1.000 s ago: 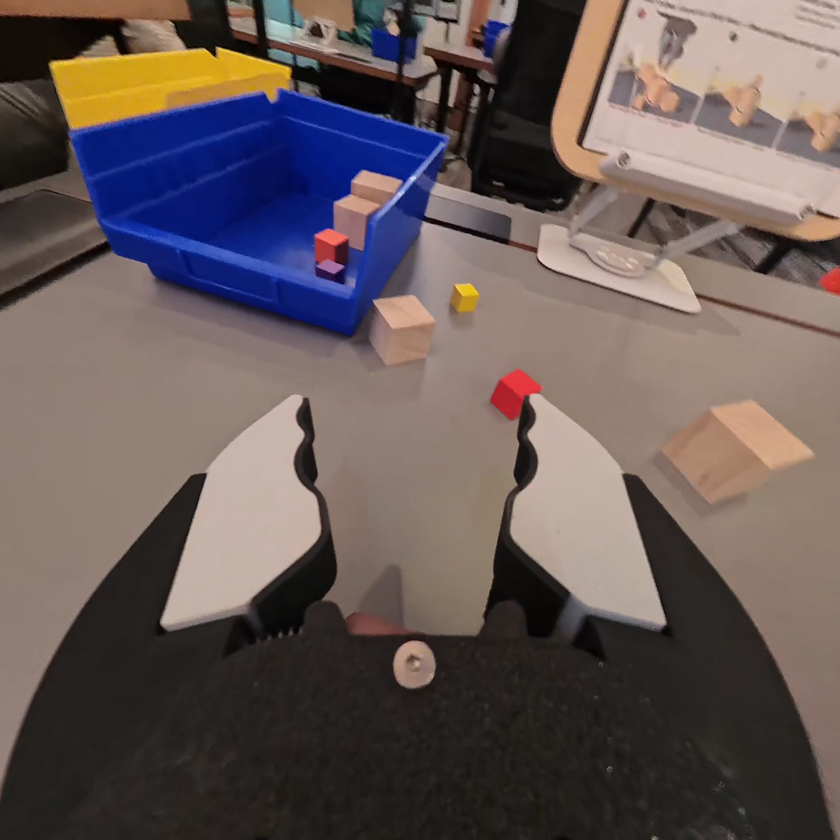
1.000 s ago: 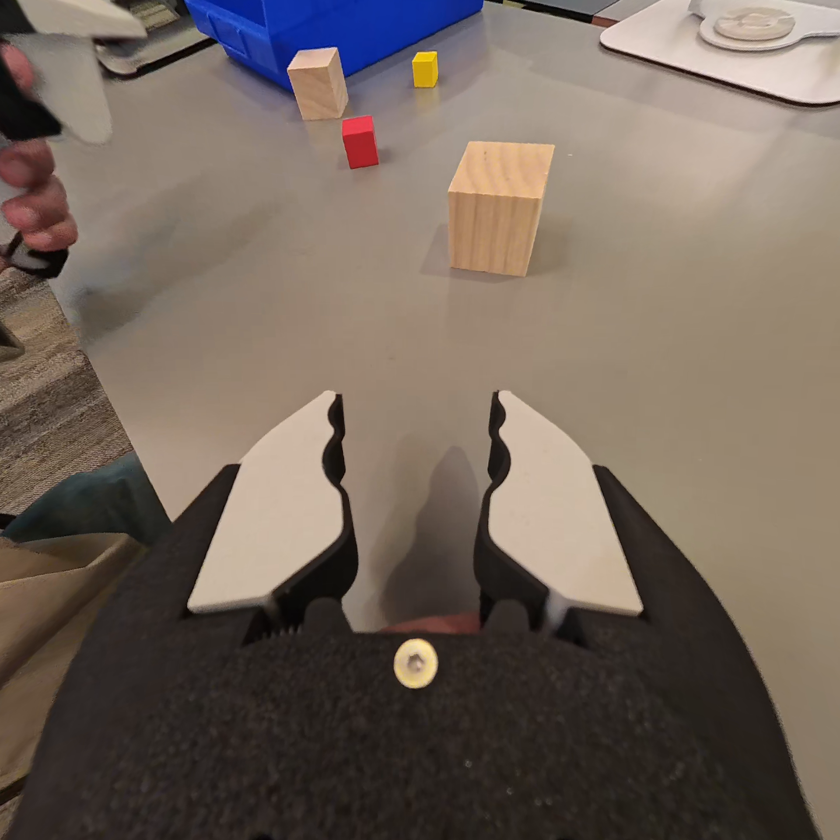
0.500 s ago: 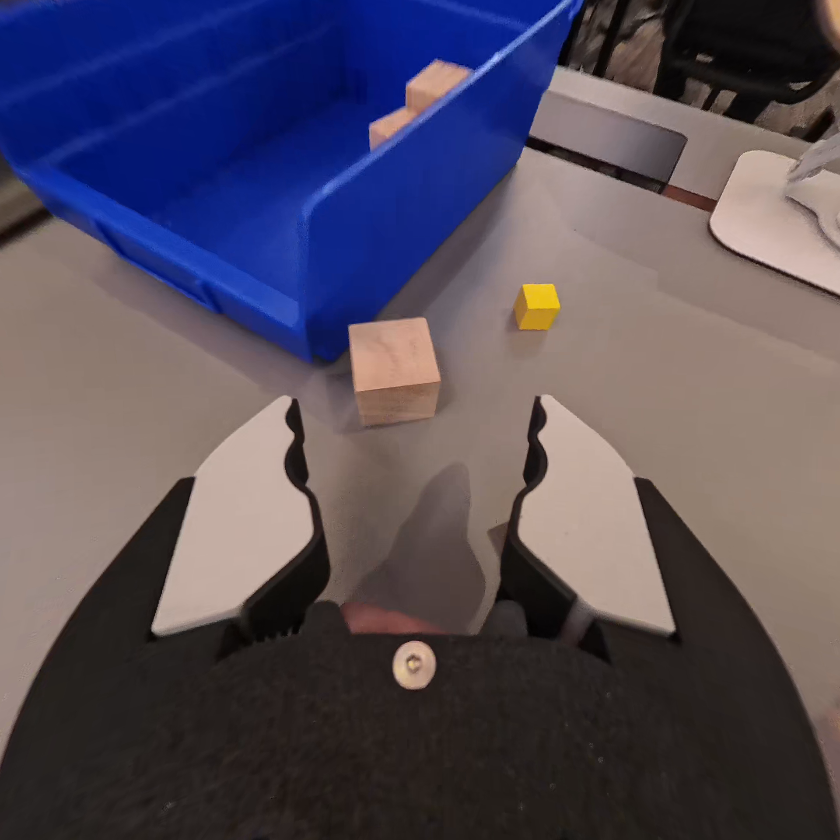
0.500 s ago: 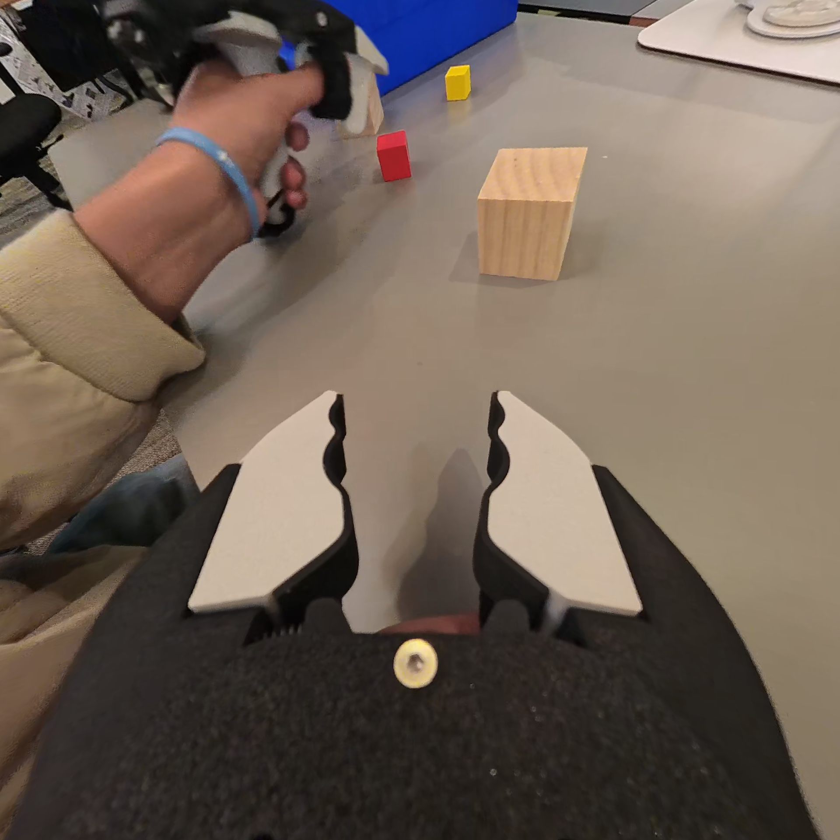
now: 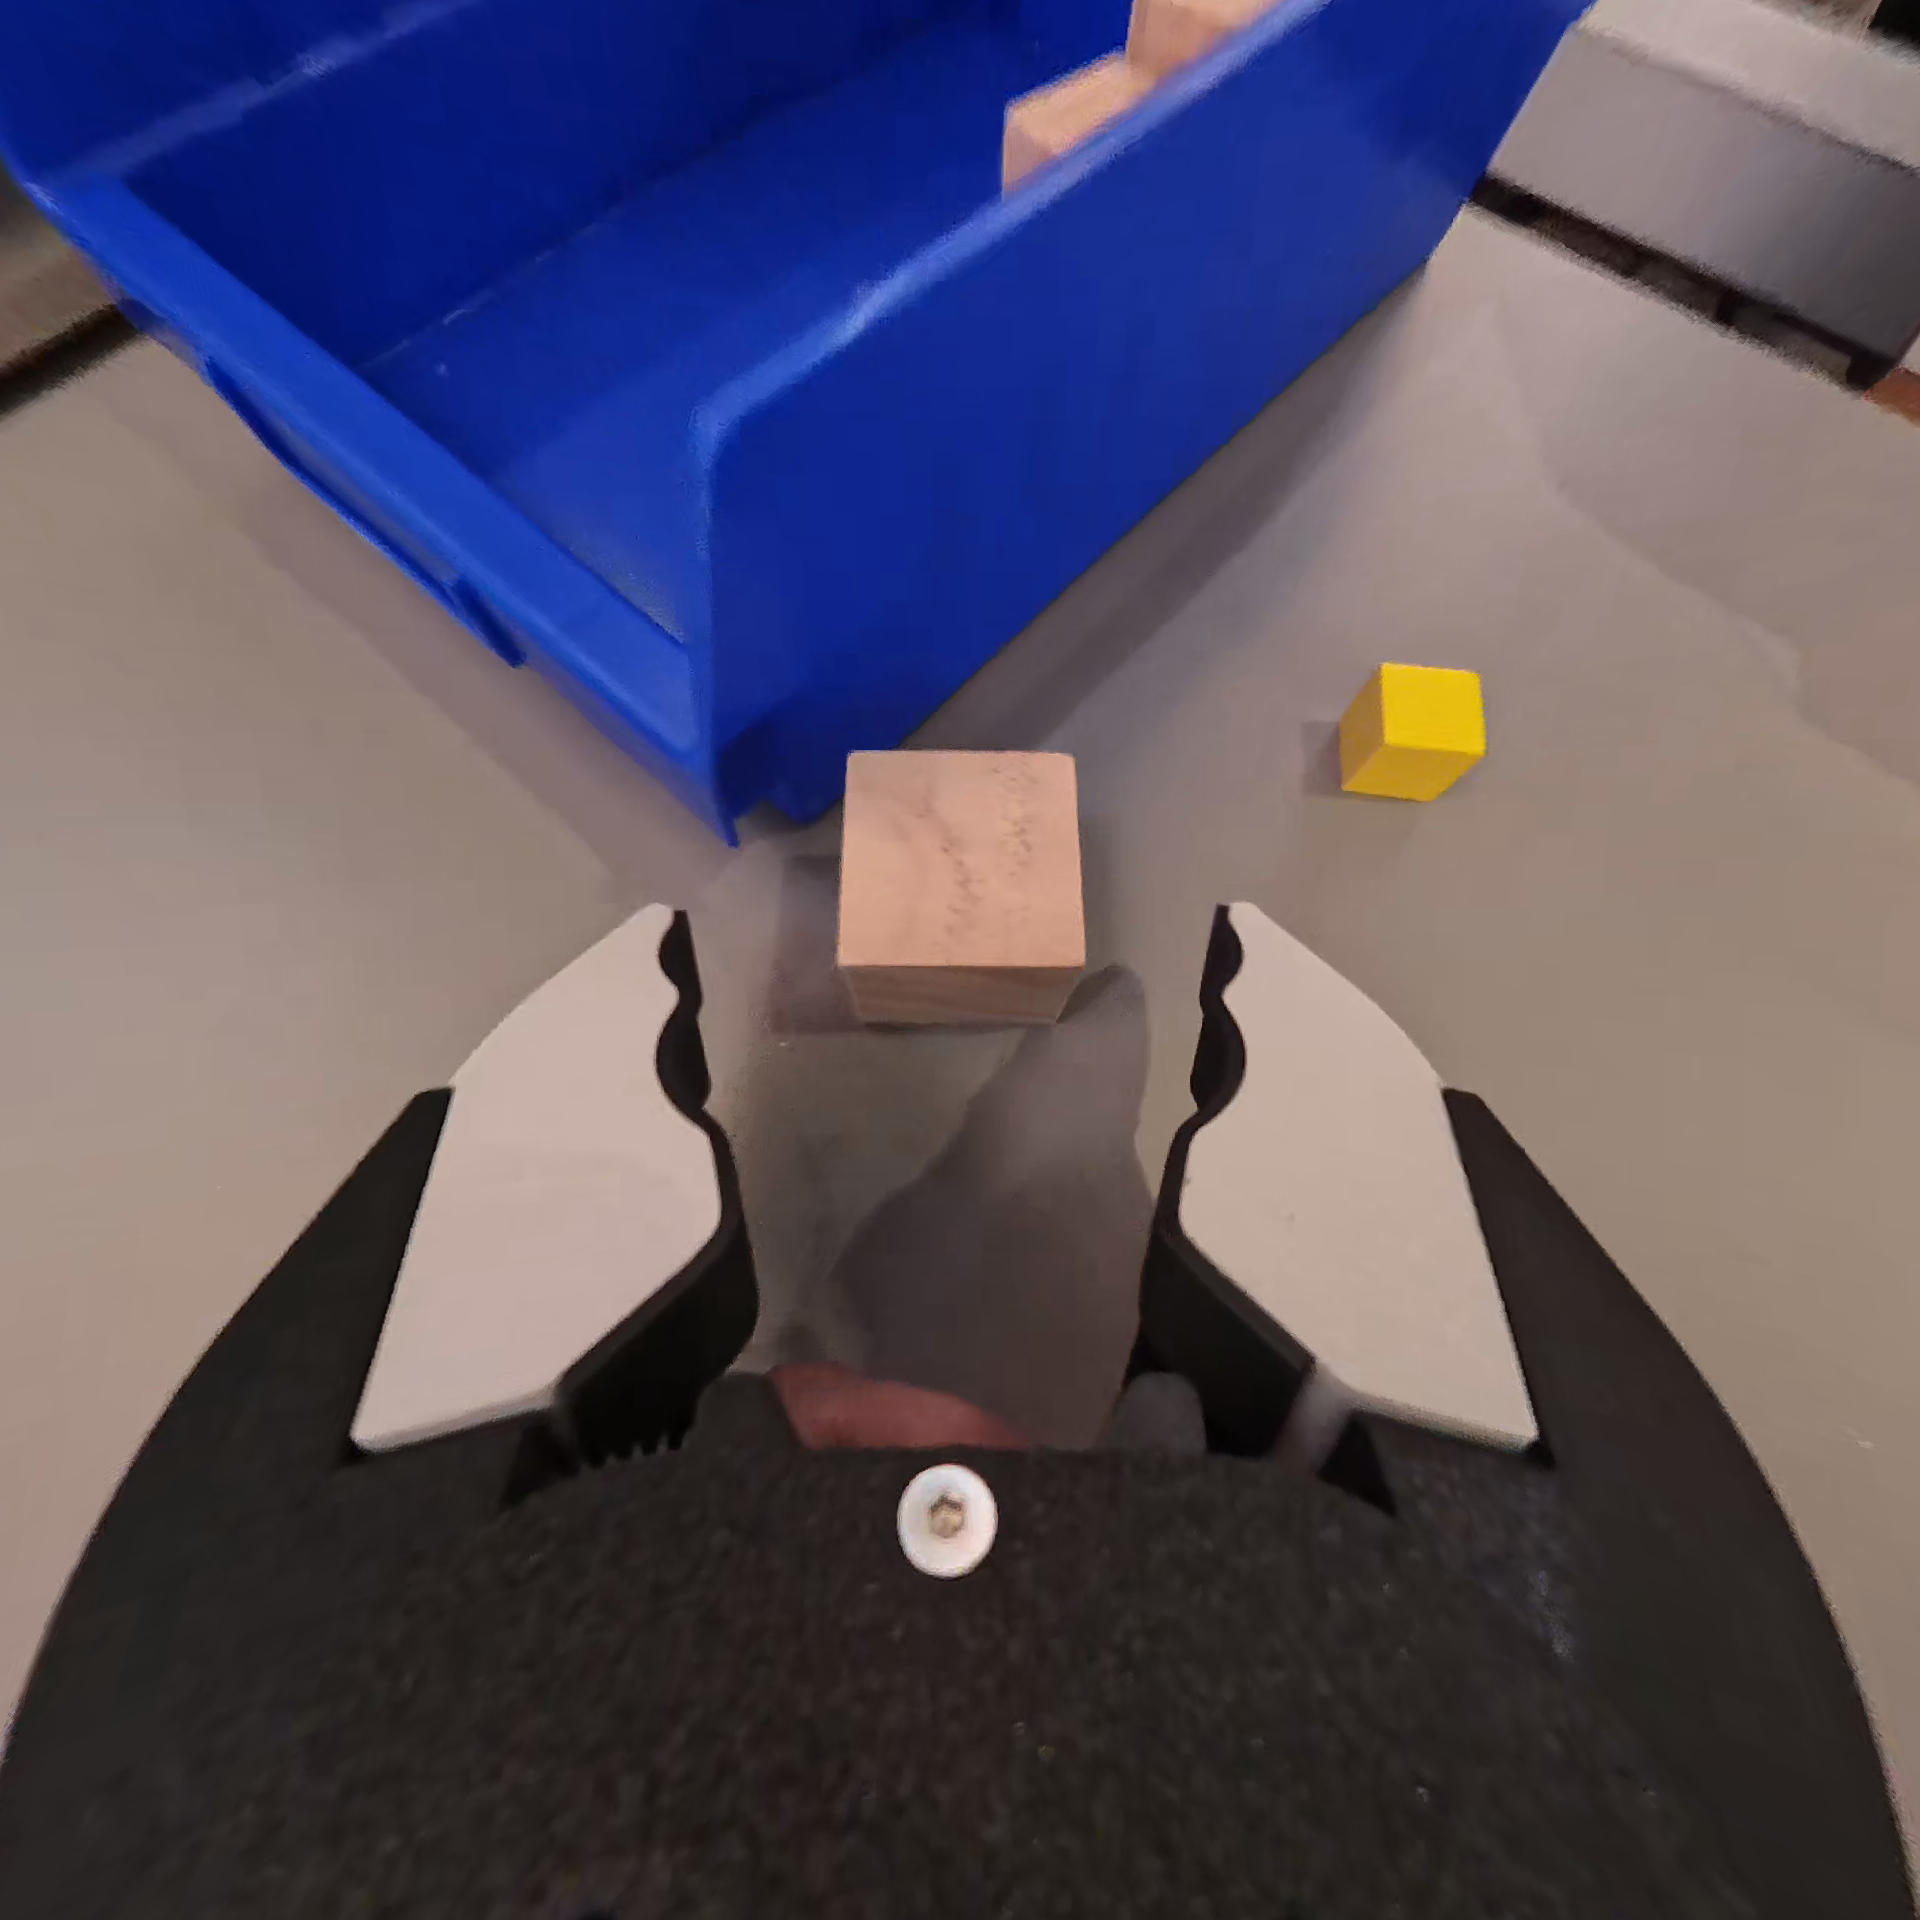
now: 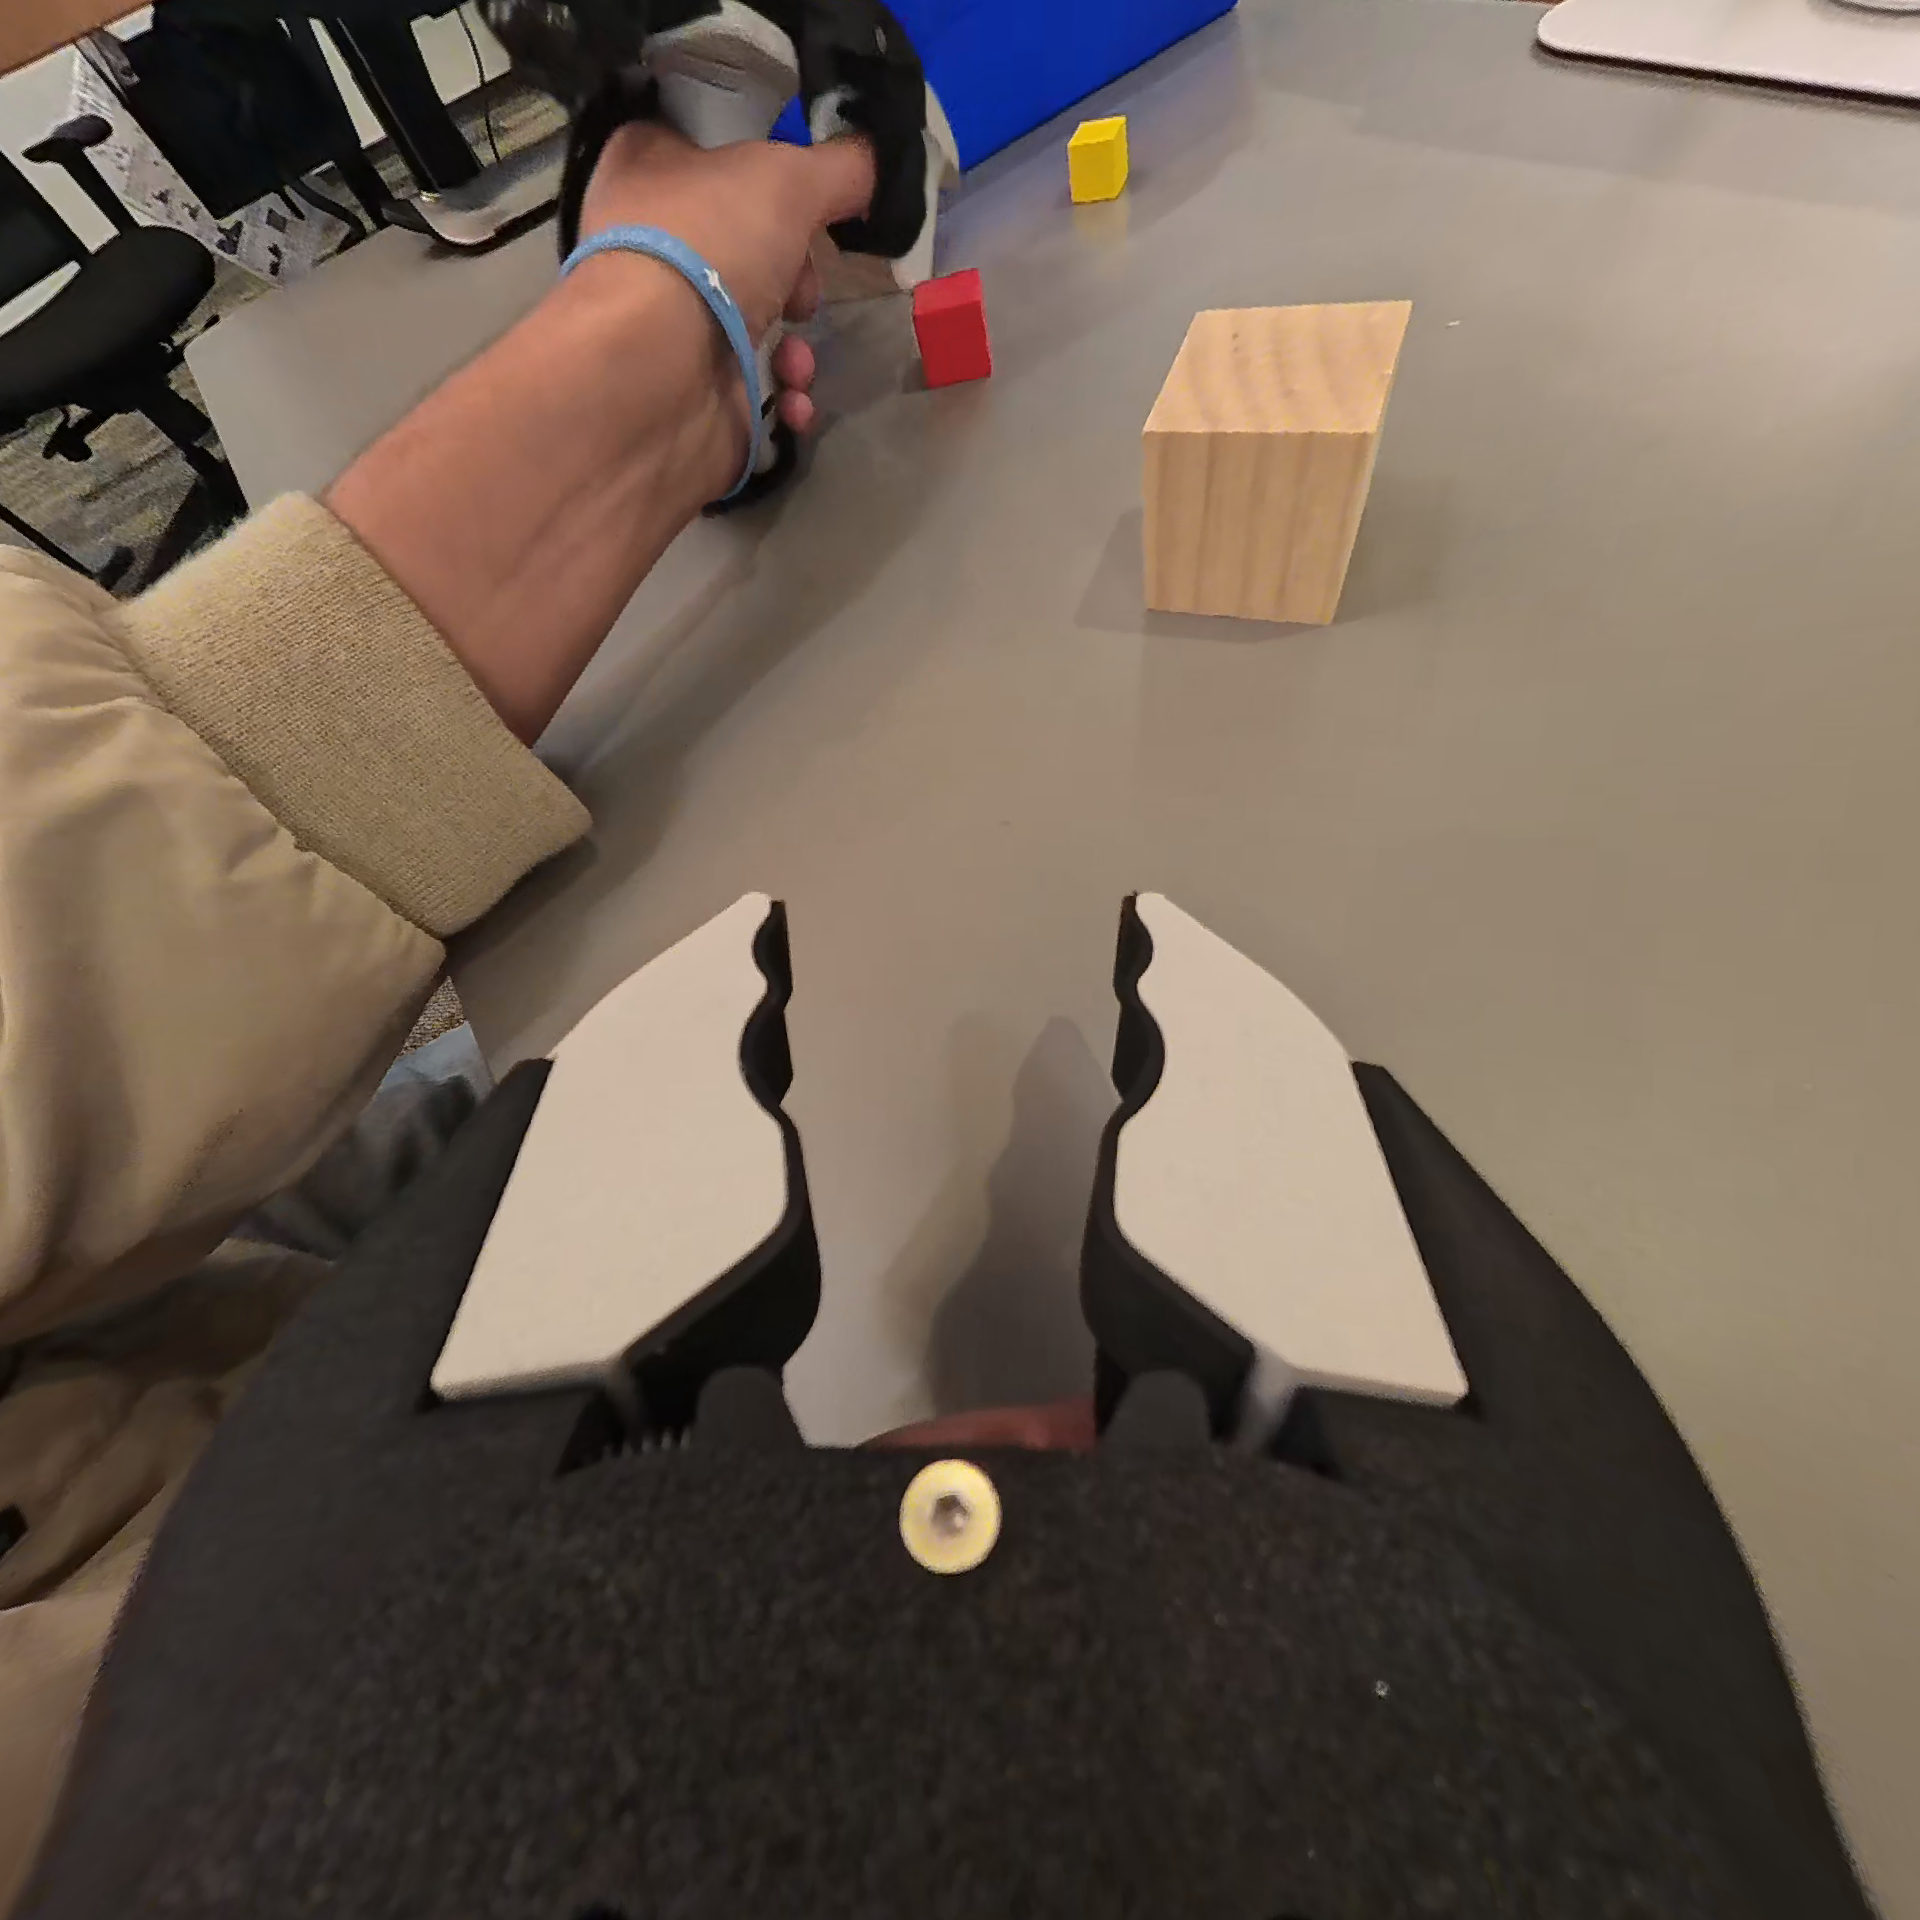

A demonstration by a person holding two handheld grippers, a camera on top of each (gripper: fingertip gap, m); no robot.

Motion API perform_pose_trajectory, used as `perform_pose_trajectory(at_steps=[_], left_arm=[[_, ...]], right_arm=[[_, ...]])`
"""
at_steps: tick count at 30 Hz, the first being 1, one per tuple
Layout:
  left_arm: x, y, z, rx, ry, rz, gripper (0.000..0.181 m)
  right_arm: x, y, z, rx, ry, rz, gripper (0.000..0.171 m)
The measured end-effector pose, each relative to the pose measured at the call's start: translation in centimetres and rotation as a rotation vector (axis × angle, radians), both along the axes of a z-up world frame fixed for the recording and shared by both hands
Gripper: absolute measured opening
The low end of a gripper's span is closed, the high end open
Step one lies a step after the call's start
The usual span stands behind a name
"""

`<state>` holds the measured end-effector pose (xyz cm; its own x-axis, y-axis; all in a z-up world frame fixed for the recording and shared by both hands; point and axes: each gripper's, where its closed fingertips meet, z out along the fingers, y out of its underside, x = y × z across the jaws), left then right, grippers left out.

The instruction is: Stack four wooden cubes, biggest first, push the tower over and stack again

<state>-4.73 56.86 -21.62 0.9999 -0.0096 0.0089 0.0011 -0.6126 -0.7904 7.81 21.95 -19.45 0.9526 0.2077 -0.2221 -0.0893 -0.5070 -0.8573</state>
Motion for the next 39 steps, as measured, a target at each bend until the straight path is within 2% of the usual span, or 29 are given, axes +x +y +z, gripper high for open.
perform_pose_trajectory(at_steps=[4, 7, 9, 12, 16, 22, 24, 26, 33, 36, 39], left_arm=[[0.9, 0.3, -1.9, -0.133, -0.004, -0.023, 0.093], [0.9, 0.5, -2.1, -0.146, -0.003, -0.023, 0.076], [0.6, 0.8, -2.0, -0.140, 0.001, -0.021, 0.051], [0.4, 1.2, -1.8, -0.130, -0.028, -0.029, 0.049], [1.2, 0.4, -0.8, -0.090, -0.096, -0.122, 0.048], [1.9, -3.7, 3.8, 0.094, -0.073, -0.422, 0.048], [0.5, -5.1, 5.2, 0.147, -0.017, -0.461, 0.048], [0.7, -7.3, 6.9, 0.206, -0.090, -0.583, 0.047], [1.2, -12.6, 8.4, 0.249, -0.107, -0.954, 0.047], [4.0, -14.4, 10.0, 0.226, -0.203, -1.174, 0.047], [8.8, -18.2, 12.5, 0.213, -0.363, -1.537, 0.047]], right_arm=[[-0.1, 0.0, -0.2, -0.010, -0.009, 0.005, 0.060], [-0.2, 0.0, -0.2, -0.016, -0.012, 0.010, 0.060], [-0.2, 0.0, -0.3, -0.019, -0.011, 0.011, 0.060], [-0.2, 0.0, -0.3, -0.020, -0.005, 0.012, 0.059], [-0.3, 0.0, -0.4, -0.023, -0.006, 0.013, 0.059], [-0.1, -0.1, -0.4, -0.024, -0.015, 0.006, 0.058], [0.0, -0.1, -0.4, -0.026, -0.013, 0.004, 0.058], [0.0, -0.1, -0.4, -0.026, -0.015, 0.002, 0.057], [0.5, -0.1, -0.3, -0.021, -0.042, -0.017, 0.056], [0.9, -0.2, -0.1, -0.013, -0.055, -0.029, 0.056], [1.3, -0.2, 0.3, 0.005, -0.046, -0.036, 0.056]])
